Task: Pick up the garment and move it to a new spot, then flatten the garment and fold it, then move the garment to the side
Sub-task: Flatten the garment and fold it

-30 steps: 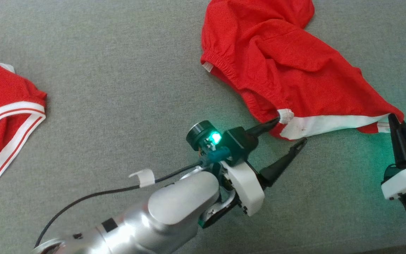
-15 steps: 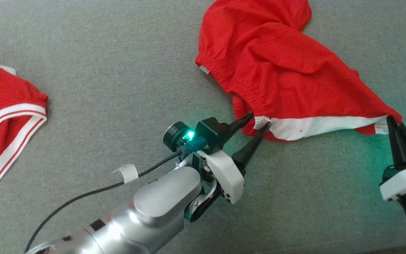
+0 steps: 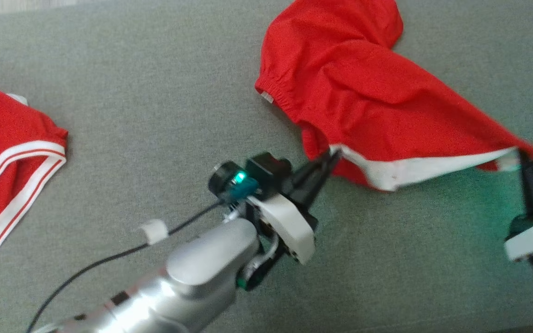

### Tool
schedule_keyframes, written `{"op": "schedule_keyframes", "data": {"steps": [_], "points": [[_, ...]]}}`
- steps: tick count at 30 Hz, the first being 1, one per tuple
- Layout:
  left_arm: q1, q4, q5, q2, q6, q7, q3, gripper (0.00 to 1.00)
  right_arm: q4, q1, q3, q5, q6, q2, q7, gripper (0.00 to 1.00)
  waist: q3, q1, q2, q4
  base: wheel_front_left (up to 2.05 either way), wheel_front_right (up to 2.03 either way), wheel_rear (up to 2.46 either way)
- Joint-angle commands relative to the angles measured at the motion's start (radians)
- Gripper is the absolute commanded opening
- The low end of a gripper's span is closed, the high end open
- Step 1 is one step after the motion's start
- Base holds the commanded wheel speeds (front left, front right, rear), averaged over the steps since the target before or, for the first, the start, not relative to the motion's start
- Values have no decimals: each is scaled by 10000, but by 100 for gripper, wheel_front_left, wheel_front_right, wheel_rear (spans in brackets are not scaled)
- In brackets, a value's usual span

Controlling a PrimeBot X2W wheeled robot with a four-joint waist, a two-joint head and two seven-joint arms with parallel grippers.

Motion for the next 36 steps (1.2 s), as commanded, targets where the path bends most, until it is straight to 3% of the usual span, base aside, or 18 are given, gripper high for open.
{"op": "schedule_keyframes", "data": {"steps": [1, 5, 9, 13, 16, 22, 23, 27, 32, 36], "points": [[-427, -476, -51, 314, -67, -290, 567, 0, -520, -286, -196, 72, -9, -289, -299, 0, -184, 0, 0, -5, 0, 0, 0], [-958, -1347, -725, 1150, -519, -407, 1579, 0, -1173, -984, -725, -72, -9, -731, -392, 0, -693, 0, 0, -42, 0, 0, 0], [-1923, -2226, -1605, 2146, -950, 295, 2615, 0, -1518, -2344, -701, -128, -9, -1537, -62, 0, -1199, 0, 0, -197, 0, 0, 0], [-3103, -2600, -2457, 2811, -1171, 1140, 3545, 0, -1283, -4165, -76, 141, -9, -2275, 497, 0, -1299, 0, 0, -388, 0, 0, 0], [-4122, -2126, -2254, 3077, -1322, 1337, 3786, 0, -452, -5772, 781, 646, -9, -2476, 925, 0, -1049, 0, 0, -459, 0, 0, 0], [-6036, 85, -1273, 2539, -1543, 290, 3928, 0, 1718, -9155, 2686, 970, -9, -2436, 615, 0, 40, 0, 0, -405, 0, 0, 0], [-6617, 839, -994, 2287, -1585, -256, 3991, 0, 2428, -10124, 2974, 951, -9, -2337, 82, 0, 405, 0, 0, -400, 0, 0, 0], [-7608, 1948, -544, 1907, -1663, -1270, 4186, 0, 3749, -11619, 3130, 790, -9, -2211, -1329, 0, 905, 0, 0, -416, 0, 0, 0], [-7706, 2351, -591, 1642, -1737, -1555, 4429, 0, 4528, -12188, 3355, 894, -9, -2253, -2251, 0, 1112, 0, 0, -436, 0, 0, 0], [-6672, 1908, -964, 1695, -1751, -1590, 3862, 0, 4694, -11660, 3775, 1361, -9, -2457, -2502, 0, 1215, 0, 0, -470, 0, 0, 0]]}}
